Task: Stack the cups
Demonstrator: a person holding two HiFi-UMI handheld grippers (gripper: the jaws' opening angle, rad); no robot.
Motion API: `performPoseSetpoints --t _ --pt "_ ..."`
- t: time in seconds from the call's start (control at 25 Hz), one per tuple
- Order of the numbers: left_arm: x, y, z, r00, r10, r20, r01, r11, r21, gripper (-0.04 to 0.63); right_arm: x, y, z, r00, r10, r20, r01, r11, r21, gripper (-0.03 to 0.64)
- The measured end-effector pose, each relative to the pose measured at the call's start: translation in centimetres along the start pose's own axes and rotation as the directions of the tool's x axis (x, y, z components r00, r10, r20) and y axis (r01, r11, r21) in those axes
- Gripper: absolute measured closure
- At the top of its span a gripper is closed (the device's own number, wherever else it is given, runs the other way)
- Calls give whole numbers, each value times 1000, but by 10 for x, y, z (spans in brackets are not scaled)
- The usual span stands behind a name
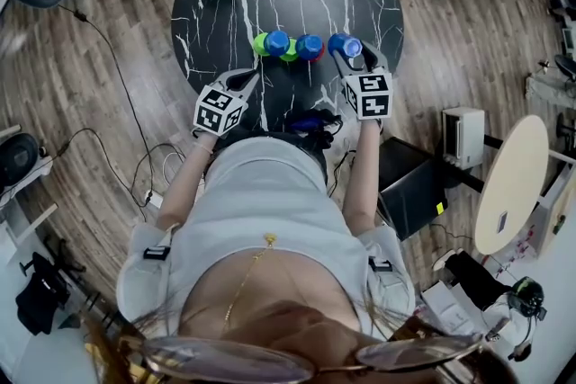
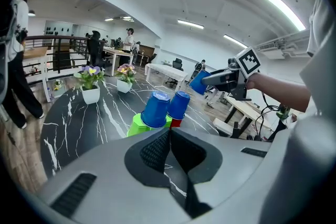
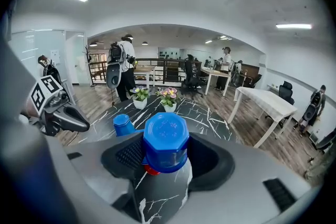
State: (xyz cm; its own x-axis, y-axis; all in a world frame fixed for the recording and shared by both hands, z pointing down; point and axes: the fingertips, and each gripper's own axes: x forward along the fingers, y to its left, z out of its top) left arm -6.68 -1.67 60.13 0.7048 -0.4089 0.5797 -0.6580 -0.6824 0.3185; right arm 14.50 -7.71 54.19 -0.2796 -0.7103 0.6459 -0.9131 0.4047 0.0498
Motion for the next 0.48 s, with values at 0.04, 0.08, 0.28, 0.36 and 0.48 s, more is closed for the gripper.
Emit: performPoseSetpoints --t 0.04,0.08,0.28,0.36,0.48 --pt "0 1 0 1000 0 -1 0 1000 1 565 0 2 3 1000 2 3 -2 1000 -3 368" --pt "-1 2 0 1000 0 -1 0 1000 1 565 -1 3 6 1000 5 6 -5 1000 -6 368" --pt "-3 5 -2 1000 -2 1 2 1000 -4 565 0 13 16 1000 24 14 -23 999 -22 368" --pt "-4 6 -4 1000 -3 -2 3 1000 -5 565 1 18 19 999 36 15 -36 999 -27 368" --pt "-6 7 -3 1000 -4 -3 4 1000 -7 565 4 25 24 998 53 15 -53 998 -37 368"
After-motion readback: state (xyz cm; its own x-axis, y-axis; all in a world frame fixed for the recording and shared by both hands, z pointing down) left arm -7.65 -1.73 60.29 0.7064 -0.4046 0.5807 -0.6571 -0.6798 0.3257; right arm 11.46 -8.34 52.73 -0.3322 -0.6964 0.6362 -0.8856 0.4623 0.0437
